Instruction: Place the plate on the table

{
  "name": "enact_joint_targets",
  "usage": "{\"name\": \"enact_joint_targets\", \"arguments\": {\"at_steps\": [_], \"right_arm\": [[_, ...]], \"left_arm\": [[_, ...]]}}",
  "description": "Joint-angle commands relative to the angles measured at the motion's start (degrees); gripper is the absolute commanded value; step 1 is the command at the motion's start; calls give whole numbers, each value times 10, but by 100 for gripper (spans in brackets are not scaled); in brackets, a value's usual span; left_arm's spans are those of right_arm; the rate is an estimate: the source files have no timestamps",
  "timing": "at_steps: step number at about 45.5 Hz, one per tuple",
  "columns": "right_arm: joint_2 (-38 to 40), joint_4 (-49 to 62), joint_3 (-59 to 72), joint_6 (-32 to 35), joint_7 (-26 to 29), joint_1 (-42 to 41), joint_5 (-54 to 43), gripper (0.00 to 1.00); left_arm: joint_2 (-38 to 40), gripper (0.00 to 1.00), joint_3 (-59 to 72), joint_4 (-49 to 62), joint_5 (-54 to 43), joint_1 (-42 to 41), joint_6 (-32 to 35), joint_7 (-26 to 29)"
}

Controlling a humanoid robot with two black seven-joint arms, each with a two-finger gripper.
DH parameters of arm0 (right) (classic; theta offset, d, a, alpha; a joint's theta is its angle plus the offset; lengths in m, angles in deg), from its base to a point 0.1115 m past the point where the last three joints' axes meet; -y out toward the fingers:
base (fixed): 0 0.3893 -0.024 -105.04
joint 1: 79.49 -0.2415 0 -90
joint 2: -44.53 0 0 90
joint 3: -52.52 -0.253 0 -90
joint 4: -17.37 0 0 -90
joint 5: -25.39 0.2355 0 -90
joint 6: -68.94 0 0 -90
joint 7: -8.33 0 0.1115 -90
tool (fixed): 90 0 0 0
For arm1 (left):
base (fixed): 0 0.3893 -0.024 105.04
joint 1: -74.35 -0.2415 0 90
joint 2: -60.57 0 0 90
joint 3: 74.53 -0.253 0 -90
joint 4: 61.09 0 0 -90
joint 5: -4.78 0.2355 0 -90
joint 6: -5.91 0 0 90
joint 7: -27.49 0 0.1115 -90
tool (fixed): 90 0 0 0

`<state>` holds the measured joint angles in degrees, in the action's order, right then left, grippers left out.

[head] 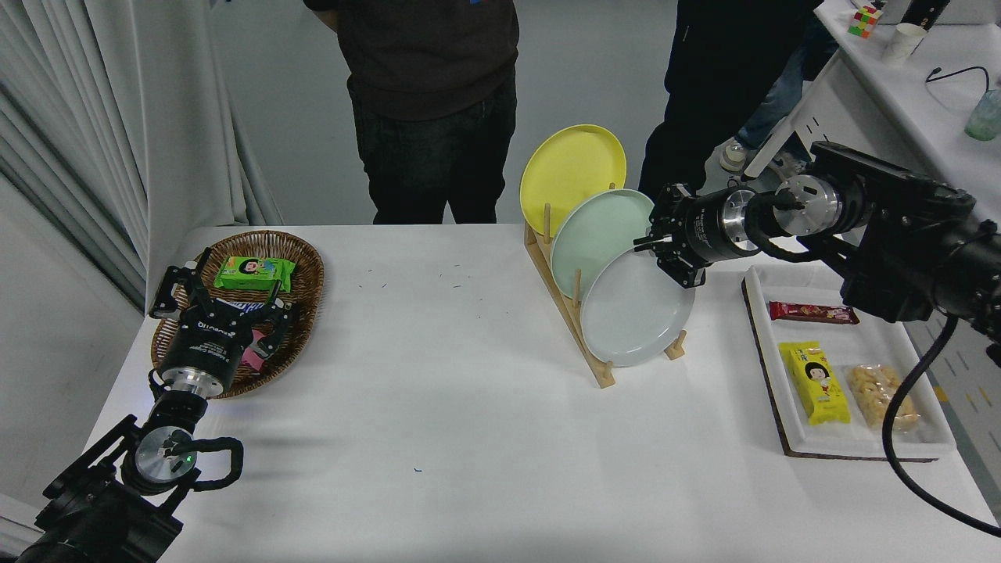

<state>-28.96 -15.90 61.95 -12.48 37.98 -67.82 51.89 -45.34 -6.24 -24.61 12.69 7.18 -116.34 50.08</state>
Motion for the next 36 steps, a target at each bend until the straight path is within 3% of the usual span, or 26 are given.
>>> {"name": "enact_joint_targets", "arguments": {"at_steps": [1,10,36], "right_arm": [[2,0,-2,7,0,-9,0,3],[5,-2,-2,21,0,-20,0,0],[35,-6,-2,173,1,-64,7,0]], "left_arm": [[0,98,0,0,0,0,0,0],[0,98,0,0,0,0,0,0],[0,98,0,0,0,0,0,0]]}}
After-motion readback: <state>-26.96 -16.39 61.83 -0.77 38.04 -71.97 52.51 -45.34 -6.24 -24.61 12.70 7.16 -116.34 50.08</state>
